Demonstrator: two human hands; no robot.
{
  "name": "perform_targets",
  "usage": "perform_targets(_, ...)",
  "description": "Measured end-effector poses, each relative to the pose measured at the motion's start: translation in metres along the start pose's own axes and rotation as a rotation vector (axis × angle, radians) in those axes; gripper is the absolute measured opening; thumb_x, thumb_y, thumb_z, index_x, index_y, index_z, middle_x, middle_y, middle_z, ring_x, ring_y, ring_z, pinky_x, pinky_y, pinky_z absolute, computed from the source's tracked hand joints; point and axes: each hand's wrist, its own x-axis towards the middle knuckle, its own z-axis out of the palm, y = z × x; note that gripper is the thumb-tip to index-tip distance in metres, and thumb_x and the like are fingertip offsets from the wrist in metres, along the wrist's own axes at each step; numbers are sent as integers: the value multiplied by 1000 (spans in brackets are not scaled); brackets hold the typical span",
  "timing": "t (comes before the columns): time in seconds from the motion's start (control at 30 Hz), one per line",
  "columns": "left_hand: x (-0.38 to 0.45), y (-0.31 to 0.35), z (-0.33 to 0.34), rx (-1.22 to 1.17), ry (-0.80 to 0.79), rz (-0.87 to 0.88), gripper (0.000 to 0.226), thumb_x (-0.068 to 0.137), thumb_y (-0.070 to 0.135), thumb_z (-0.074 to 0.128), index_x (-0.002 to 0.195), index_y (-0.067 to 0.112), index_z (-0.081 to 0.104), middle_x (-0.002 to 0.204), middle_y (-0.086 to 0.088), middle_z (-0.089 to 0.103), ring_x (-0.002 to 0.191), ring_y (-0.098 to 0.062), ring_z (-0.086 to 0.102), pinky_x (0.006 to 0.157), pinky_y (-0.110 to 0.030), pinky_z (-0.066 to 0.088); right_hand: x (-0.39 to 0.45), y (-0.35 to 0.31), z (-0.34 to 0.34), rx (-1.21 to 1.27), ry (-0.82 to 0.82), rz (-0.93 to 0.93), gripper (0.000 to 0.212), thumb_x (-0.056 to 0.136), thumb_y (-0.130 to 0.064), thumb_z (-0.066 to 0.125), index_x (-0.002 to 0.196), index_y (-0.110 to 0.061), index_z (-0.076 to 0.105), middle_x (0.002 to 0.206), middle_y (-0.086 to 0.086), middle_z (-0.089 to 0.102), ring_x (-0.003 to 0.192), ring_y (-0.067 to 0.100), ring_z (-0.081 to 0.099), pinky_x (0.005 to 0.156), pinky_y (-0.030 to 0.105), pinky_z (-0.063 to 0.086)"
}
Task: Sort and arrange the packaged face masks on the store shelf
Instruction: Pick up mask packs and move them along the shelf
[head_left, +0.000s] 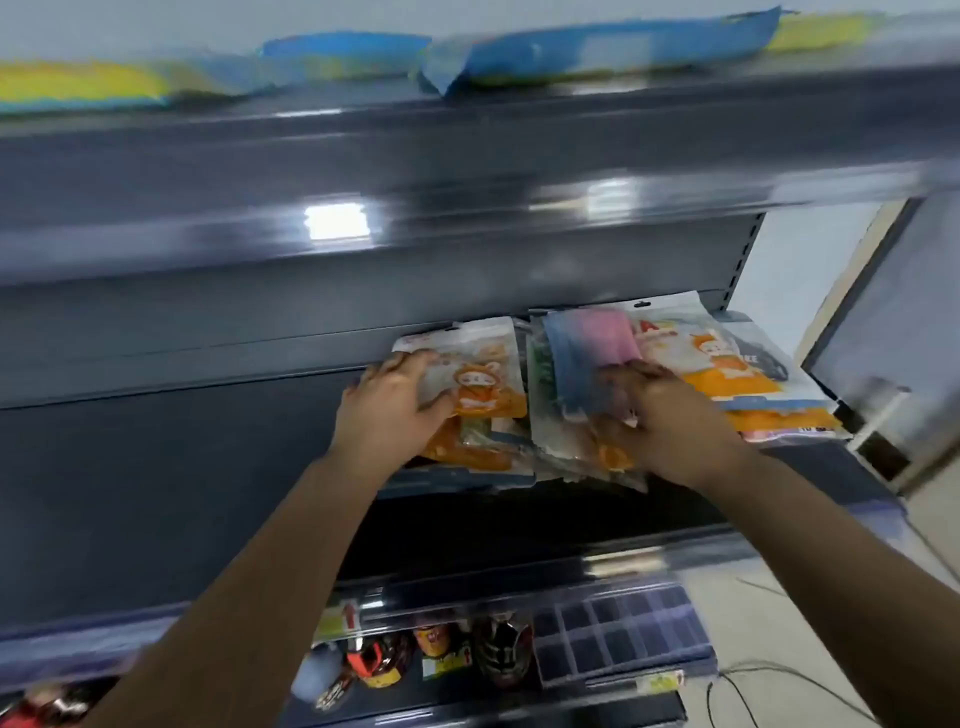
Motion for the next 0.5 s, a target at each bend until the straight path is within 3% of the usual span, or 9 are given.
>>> perform_targets(0.17,8,-20,16,-166,35,-96,49,89,47,53,132,24,50,132,-8,52,120,-31,49,99,-44,42,6,17,-7,105,119,123,33,86,-25,63,116,-12,60,120,13,60,103,31,56,77,29,39)
perform_targets(0.23,12,-27,24,-265,49,-153,47,88,46,57,127,22,54,129,-9,54,117,-30,51,95,-40,44,10,21,-6,151,136,159,28,85,-22,63,110,-9,62,117,15,61,99,31,56,73,27,36)
perform_targets(0.4,14,-32,33,-410,33,-297,47,85,42,62,126,22,54,129,-6,53,116,-26,51,96,-41,45,17,25,7,164,131,262,45,86,-28,63,127,-10,54,122,16,59,103,35,57,77,30,39)
perform_targets(0.5,17,-31,35,-461,-2,-368,54,82,45,64,130,21,50,130,-8,52,119,-27,50,99,-44,44,17,24,16,177,153,301,55,86,-36,63,130,-6,50,121,20,59,108,38,55,88,36,43)
